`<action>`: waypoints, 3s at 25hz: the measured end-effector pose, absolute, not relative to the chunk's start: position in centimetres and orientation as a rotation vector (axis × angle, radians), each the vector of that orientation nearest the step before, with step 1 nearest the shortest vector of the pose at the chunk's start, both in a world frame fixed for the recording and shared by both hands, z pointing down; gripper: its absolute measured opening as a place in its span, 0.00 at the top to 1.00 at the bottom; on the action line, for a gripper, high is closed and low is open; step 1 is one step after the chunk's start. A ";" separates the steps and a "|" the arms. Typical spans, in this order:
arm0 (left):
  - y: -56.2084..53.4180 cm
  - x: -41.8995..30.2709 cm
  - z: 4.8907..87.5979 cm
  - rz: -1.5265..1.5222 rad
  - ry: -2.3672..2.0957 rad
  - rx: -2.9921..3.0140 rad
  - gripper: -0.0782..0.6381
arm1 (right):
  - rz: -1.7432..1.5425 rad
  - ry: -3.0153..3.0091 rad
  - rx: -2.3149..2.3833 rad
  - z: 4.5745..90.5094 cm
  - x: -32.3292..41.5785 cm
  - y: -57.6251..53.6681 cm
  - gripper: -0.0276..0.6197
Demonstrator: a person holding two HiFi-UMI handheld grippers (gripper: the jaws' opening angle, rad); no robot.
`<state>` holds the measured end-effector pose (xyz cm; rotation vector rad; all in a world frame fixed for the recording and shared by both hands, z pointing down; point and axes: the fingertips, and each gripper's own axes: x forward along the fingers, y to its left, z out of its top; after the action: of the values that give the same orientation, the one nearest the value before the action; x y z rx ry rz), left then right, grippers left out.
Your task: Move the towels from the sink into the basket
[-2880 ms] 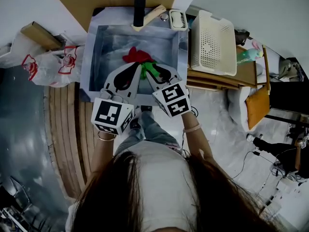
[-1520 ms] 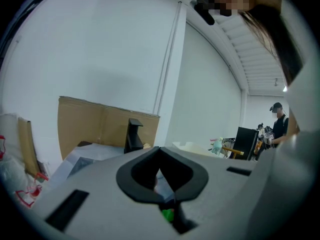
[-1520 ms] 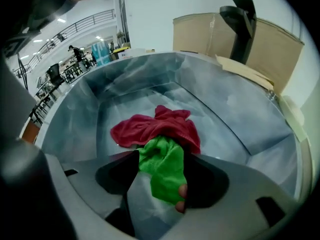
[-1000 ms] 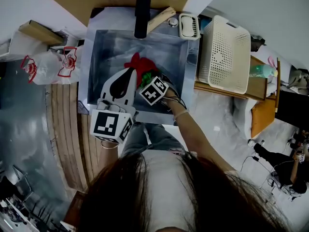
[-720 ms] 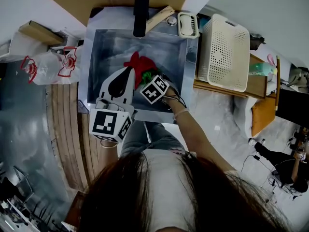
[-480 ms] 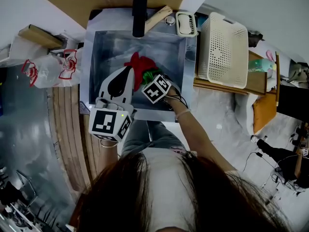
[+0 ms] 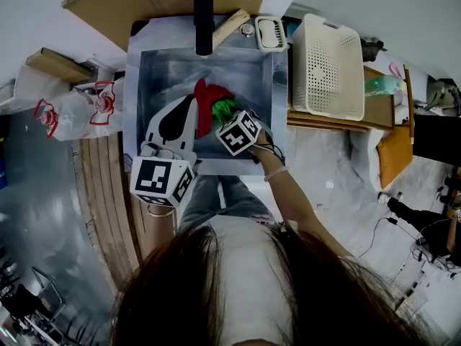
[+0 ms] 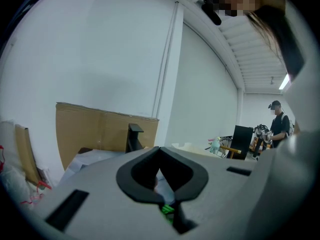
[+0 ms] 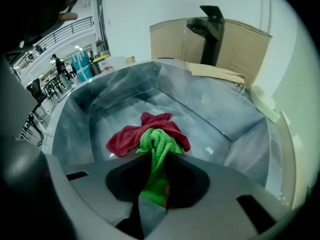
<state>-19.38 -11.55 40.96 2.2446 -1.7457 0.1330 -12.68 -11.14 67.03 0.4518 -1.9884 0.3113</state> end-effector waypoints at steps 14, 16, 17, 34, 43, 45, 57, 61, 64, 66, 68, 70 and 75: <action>-10.7 -18.8 39.1 0.120 -1.666 2.355 0.88 | 0.385 -2.069 0.665 62.0 -11.1 -11.2 0.80; -10.5 -18.7 38.8 0.121 -1.650 2.374 0.88 | 0.397 -2.076 0.690 61.4 -10.9 -11.0 0.80; -10.3 -18.6 38.7 0.122 -1.641 2.383 0.88 | 0.405 -2.079 0.705 61.1 -10.8 -10.9 0.80; -9.0 -18.2 37.0 0.101 -1.489 2.526 0.88 | 0.470 -2.200 0.985 53.6 -10.5 -9.8 0.80; -8.5 -17.1 36.6 0.107 -1.420 2.573 0.88 | 0.486 -2.260 1.058 51.5 -10.3 -9.2 0.80; -8.5 -16.8 36.4 0.111 -1.414 2.580 0.88 | 0.478 -2.278 1.066 50.8 -10.2 -9.1 0.80; -9.4 -14.0 35.6 0.114 -1.471 2.579 0.88 | 0.456 -2.415 1.082 47.1 -7.3 -9.8 0.80; -9.9 -12.3 35.2 0.111 -1.484 2.578 0.88 | 0.438 -2.433 1.087 46.2 -5.5 -10.5 0.80; -10.3 -10.8 35.0 0.109 -1.487 2.582 0.88 | 0.421 -2.441 1.085 45.6 -4.0 -10.9 0.80; -10.7 -9.7 34.8 0.111 -1.486 2.585 0.88 | 0.398 -2.450 1.097 45.0 -2.9 -11.3 0.80; -11.1 -8.7 34.7 0.110 -1.482 2.587 0.88 | 0.374 -2.462 1.116 44.3 -1.7 -11.7 0.80; -11.5 -7.6 34.6 0.107 -1.476 2.591 0.88 | 0.361 -2.470 1.137 43.8 -0.4 -12.2 0.80; -12.6 -5.1 34.7 0.102 -1.462 2.597 0.88 | 0.339 -2.473 1.170 42.9 2.6 -13.4 0.80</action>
<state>-5.11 -12.59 34.67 2.5970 -1.4622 0.1019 2.64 -13.40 42.86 1.1703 -2.4734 0.3385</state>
